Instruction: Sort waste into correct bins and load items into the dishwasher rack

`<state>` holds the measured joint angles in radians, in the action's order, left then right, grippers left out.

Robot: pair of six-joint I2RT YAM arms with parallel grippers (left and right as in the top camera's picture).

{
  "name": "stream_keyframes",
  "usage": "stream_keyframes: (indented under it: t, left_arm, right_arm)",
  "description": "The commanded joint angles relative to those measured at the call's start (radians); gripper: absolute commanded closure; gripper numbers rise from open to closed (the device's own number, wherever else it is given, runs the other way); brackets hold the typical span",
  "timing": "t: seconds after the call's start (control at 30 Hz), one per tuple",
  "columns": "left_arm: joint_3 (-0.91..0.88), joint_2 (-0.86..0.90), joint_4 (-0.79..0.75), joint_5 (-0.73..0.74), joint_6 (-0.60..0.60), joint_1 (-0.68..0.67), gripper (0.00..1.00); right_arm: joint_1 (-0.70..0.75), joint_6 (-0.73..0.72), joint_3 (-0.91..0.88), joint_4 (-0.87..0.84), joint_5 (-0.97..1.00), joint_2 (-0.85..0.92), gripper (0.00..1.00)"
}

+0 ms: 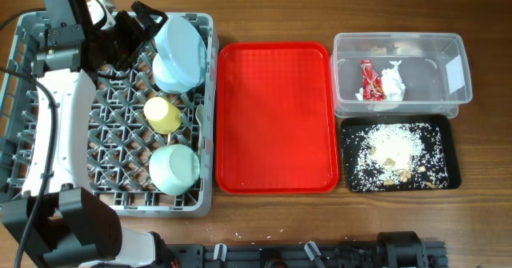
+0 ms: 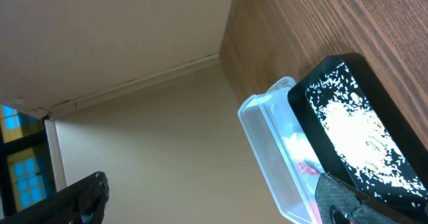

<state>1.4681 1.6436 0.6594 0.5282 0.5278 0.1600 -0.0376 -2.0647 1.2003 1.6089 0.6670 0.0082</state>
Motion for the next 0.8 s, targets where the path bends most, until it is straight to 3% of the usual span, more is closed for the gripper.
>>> stream_keyframes:
  t: [0.0,0.43,0.57,0.7,0.77]
  left_arm:
    - [0.011,-0.008,0.0,-0.051,-0.027,0.002,0.0]
    - [0.011,-0.008,0.0,-0.051,-0.027,0.002,0.0]
    - [0.011,-0.008,0.0,-0.051,-0.027,0.002,0.0]
    - [0.011,-0.008,0.0,-0.051,-0.027,0.002,0.0]
    - [0.011,-0.008,0.0,-0.051,-0.027,0.002,0.0]
  right_arm:
    - [0.002,-0.007,0.002,-0.002,0.013,0.005,0.0]
    - [0.002,-0.004,0.002,-0.001,0.011,0.005,0.0]
    - [0.002,0.004,-0.002,-0.001,-0.182,0.005,0.0]
    - [0.002,-0.007,-0.069,-0.006,-0.512,0.005,0.0]
    - [0.002,-0.006,-0.126,-0.029,-0.514,0.004,0.0]
